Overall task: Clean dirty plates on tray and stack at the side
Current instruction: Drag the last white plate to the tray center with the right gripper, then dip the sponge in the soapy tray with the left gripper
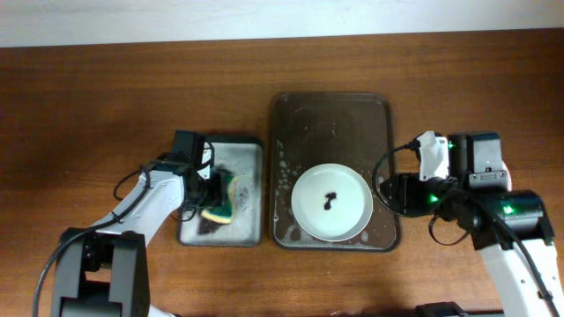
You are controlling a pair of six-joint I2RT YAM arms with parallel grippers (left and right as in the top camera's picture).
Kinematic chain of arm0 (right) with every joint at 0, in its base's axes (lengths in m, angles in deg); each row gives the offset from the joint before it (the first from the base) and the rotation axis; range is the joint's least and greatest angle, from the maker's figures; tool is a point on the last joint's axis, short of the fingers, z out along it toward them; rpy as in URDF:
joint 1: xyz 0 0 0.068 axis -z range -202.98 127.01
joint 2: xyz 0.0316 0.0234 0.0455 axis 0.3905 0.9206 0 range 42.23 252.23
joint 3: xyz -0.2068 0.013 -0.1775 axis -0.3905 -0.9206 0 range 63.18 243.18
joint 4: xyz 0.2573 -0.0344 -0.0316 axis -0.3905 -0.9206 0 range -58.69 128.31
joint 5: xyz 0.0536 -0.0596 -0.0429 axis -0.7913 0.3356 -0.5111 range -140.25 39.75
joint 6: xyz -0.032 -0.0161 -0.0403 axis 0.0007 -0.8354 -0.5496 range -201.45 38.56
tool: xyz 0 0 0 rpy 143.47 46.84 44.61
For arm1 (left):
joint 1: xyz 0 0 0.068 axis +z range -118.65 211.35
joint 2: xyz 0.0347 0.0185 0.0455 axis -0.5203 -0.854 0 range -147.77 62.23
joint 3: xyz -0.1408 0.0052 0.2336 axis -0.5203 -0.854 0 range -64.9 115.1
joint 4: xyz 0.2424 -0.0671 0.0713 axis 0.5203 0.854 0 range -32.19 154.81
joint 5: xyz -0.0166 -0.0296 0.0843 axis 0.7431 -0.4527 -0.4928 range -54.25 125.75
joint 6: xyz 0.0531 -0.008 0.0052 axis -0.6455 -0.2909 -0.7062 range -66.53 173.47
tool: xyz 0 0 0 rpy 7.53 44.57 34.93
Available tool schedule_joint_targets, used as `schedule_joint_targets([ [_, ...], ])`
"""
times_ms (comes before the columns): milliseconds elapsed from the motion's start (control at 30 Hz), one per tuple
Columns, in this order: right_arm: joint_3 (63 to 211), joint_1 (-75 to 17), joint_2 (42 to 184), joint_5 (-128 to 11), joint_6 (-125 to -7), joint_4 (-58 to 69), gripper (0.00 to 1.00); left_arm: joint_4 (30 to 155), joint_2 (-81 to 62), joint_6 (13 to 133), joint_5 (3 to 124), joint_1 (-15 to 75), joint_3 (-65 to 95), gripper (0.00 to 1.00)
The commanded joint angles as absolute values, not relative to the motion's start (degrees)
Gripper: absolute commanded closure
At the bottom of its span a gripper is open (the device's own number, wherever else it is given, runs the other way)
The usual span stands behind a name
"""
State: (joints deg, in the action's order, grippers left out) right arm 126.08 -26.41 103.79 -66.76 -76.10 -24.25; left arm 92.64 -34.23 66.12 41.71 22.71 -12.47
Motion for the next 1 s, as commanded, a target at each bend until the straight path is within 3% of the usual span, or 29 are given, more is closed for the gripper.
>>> schedule_joint_targets([
  [0, 126.5, -26.8, 104.6, -66.5, -76.5, -24.7, 0.39, 97.2, -33.9, 66.2, 42.6, 22.0, -8.9, 0.29],
  [100, 126.5, -26.8, 104.6, -66.5, -76.5, -24.7, 0.39, 99.9, -33.9, 66.2, 42.6, 22.0, -5.9, 0.34],
  [200, 126.5, -26.8, 104.6, -66.5, -76.5, -24.7, 0.39, 99.9, -33.9, 66.2, 43.3, 22.0, -6.0, 0.56],
  [300, 126.5, -26.8, 104.6, -66.5, -76.5, -24.5, 0.39, 99.2, -33.9, 66.1, 46.7, 21.7, -6.0, 0.5],
  [433, 126.5, -26.8, 104.6, -66.5, -76.5, -24.5, 0.39, 97.7, -34.2, 65.3, 40.5, 18.2, -6.2, 0.54],
  [567, 126.5, -26.8, 104.6, -66.5, -76.5, -24.6, 0.39, 93.6, -37.3, 65.4, 34.6, 14.1, -10.1, 0.87],
  [600, 126.5, -26.8, 104.6, -66.5, -76.5, -24.6, 0.39, 93.1, -39.8, 65.6, 34.6, 13.8, -10.4, 1.0],
  [800, 126.5, -26.8, 104.6, -66.5, -76.5, -25.5, 0.39, 101.3, -39.9, 66.0, 36.0, 14.1, -3.5, 1.0],
  [833, 126.5, -26.8, 104.6, -66.5, -76.5, -25.5, 0.39, 103.7, -39.1, 66.0, 36.2, 14.3, -0.8, 0.56],
  [867, 126.5, -26.8, 104.6, -66.5, -76.5, -25.5, 0.39, 106.1, -38.3, 66.0, 36.2, 14.4, 1.8, 0.4],
  [933, 126.5, -26.8, 104.6, -66.5, -76.5, -25.5, 0.39, 111.4, -37.3, 66.0, 36.2, 14.4, 7.7, 0.23],
  [967, 126.5, -26.8, 104.6, -66.5, -76.5, -25.5, 0.39, 113.9, -37.3, 66.0, 36.2, 14.4, 9.5, 0.23],
])
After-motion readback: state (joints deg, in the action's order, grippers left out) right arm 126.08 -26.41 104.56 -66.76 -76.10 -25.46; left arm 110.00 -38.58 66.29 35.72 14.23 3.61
